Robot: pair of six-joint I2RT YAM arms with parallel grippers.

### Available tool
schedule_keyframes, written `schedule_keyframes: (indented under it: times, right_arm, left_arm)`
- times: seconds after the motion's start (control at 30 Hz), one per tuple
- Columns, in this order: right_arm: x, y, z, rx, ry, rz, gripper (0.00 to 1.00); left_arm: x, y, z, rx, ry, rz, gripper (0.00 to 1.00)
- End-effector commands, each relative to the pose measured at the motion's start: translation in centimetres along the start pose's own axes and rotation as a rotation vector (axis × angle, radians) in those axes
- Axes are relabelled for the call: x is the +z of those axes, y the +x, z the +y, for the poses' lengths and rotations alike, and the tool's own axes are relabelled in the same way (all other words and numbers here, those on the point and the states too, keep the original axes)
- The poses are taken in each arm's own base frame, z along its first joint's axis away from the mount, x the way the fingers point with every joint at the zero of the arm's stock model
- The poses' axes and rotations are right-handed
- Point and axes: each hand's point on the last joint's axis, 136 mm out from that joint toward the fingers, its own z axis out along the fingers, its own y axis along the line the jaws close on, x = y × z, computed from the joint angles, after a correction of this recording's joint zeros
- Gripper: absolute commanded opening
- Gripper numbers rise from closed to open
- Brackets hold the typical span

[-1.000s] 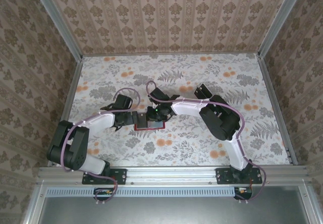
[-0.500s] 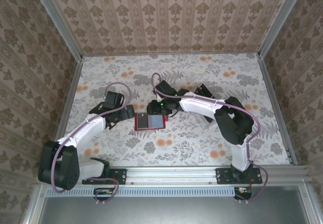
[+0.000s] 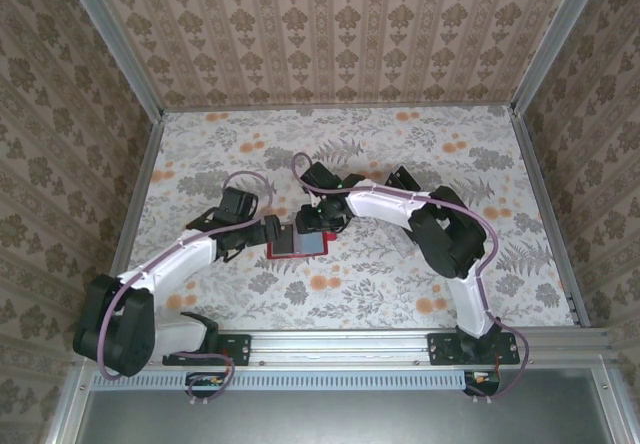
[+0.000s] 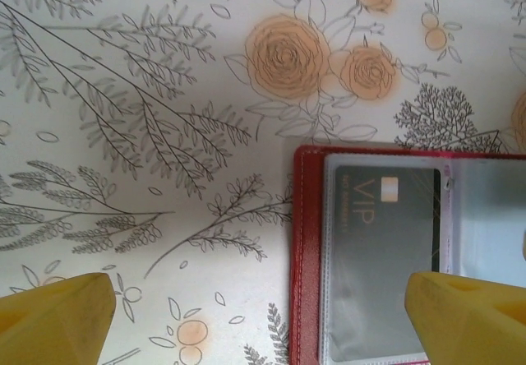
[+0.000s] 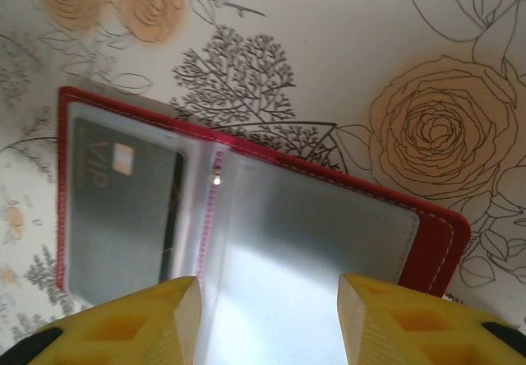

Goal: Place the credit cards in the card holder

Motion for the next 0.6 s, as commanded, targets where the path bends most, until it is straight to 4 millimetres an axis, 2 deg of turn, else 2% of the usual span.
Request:
schedule_keyframes:
  times: [0.0, 0.33, 0.57]
  right_arm:
    - [1.1, 0.1, -1.0, -0.007, 0.039, 0.029, 0.49]
    - [2.9, 0.8, 0.7, 0.096, -0.098, 0.056, 0.49]
    - [3.6, 1.1, 0.9, 0.133, -0.12, 0.067, 0.49]
  left_arm:
    - [0.5, 1.1, -0.6, 0.008, 0.008, 0.016, 1.0]
    - [0.4, 2.9, -2.3, 0.076, 0.058, -0.002, 1.0]
    - [0.5, 3.4, -3.7, 0.109, 0.098, -0.026, 1.0]
